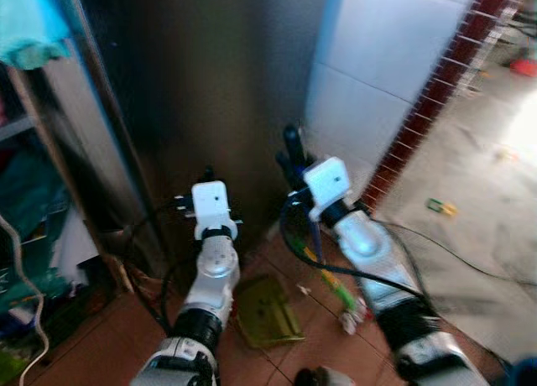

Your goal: Sweep floor

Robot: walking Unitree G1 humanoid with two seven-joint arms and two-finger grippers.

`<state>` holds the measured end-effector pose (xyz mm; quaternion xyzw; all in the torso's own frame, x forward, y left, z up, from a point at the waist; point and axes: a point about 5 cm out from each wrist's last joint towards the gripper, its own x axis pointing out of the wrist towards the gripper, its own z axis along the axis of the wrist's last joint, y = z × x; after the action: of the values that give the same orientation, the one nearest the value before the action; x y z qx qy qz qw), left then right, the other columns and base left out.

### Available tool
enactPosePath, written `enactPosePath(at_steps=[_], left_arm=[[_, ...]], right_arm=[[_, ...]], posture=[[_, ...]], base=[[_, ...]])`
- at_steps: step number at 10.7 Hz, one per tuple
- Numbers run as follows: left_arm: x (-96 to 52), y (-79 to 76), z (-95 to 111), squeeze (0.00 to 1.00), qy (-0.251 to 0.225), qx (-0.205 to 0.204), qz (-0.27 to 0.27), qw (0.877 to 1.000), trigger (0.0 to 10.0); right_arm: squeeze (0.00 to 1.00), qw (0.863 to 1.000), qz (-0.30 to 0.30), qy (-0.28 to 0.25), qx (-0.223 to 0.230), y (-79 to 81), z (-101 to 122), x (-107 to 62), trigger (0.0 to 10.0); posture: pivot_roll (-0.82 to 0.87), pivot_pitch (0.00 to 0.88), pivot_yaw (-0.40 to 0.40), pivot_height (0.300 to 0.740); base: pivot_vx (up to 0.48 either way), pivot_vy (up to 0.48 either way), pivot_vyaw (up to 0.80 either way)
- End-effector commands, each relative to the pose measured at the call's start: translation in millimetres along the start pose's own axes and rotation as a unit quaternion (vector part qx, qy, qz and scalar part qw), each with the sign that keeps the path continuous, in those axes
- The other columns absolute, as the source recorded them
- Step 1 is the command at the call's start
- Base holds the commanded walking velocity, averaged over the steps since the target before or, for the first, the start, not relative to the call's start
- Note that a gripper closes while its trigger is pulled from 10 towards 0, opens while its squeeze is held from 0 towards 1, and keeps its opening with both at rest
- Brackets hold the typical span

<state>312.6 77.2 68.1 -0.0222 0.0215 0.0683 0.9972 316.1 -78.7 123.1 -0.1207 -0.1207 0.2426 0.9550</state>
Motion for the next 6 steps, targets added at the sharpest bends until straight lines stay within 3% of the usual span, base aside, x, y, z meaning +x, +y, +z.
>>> enactPosePath(at_steps=[1, 4, 6], left_arm=[[2.5, -11.3, 12.6, 0.00, -0.032, -0.006, -0.023, 0.999, 10.0], [4.0, -10.0, 11.0, 0.00, -0.034, -0.008, -0.023, 0.999, 10.0], [5.2, -11.3, 11.2, 0.00, -0.033, -0.007, -0.027, 0.999, 10.0]], right_arm=[[0.00, 1.000, -0.011, 0.019, 0.022, -0.4, -5.4, 2.4, 10.0], [0.00, 0.987, 0.077, 0.041, 0.137, 37.5, -6.8, 3.1, 10.0], [0.00, 0.979, 0.092, 0.020, 0.183, 32.0, 7.2, 2.3, 10.0]], posture=[[0.00, 0.105, -0.061, 0.740], [0.00, 0.110, -0.064, 0.740], [-0.01, 0.108, -0.059, 0.740]], base=[[0.000, 0.000, 0.00], [0.000, 0.000, 0.00], [0.000, 0.000, 0.00]])
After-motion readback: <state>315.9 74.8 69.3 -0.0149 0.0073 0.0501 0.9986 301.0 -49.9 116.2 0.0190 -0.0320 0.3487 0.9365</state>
